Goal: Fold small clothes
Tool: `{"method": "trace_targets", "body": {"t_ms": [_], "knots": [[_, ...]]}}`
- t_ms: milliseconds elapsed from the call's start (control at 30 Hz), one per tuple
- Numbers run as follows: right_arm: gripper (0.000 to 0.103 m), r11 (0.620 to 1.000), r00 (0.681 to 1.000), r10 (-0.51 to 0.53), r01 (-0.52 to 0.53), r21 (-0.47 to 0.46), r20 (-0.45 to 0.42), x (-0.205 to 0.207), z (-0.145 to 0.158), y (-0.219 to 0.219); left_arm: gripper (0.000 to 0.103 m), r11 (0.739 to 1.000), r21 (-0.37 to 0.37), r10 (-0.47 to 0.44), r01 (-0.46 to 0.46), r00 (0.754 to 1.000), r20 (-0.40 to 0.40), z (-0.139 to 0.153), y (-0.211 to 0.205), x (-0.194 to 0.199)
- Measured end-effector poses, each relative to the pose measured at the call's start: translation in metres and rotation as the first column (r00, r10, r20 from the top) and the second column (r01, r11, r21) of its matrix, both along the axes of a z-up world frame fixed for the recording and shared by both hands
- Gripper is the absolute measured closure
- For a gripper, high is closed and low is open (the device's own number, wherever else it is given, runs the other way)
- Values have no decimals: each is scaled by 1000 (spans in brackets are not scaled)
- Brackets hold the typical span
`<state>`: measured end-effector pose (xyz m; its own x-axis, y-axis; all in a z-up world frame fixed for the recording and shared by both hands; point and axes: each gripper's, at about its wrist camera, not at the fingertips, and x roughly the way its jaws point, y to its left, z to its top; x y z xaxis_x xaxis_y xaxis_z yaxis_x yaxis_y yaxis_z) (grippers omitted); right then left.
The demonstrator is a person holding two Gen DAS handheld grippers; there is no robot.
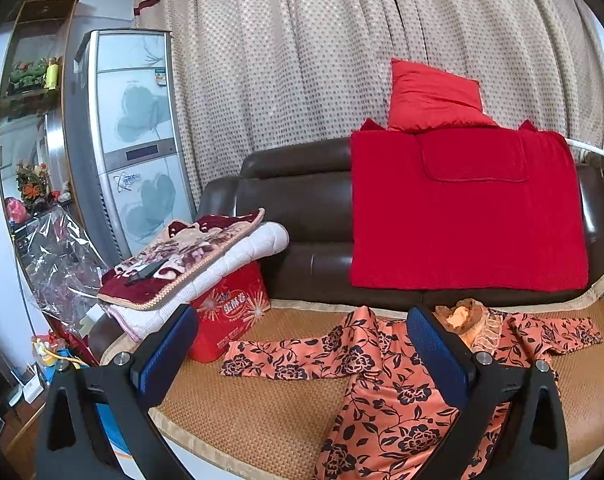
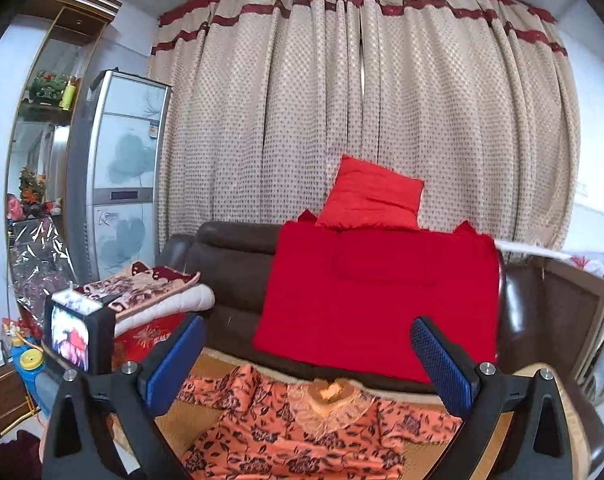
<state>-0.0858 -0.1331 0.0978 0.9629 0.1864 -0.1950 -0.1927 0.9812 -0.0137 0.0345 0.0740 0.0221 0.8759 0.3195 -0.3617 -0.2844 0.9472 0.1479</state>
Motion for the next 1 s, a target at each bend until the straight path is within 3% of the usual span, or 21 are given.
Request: {"method": "trace_targets", "body": {"t_ms": [267, 567, 733, 833, 1000], "knots": [[0, 991, 969, -117, 128, 35, -220, 46, -99, -42, 0, 999, 0, -51, 51, 997, -60, -23, -22, 21], [0, 961, 915, -233, 268, 64, -330, 93, -152, -99, 0, 990, -10, -138, 137, 985, -101, -48, -70, 64], [0, 940, 877, -276, 332, 82, -392, 130, -186, -131, 0, 981, -59, -192, 187, 976, -103, -69, -98, 98], [0, 907, 846, -294, 393, 148, -445, 149, -216, -169, 0, 974, -105, -213, 201, 970, -119, -94, -112, 127], [0, 809, 786, -319, 517, 281, -529, 183, -274, -236, 0, 966, -143, -240, 213, 949, -204, -148, -123, 182]]}}
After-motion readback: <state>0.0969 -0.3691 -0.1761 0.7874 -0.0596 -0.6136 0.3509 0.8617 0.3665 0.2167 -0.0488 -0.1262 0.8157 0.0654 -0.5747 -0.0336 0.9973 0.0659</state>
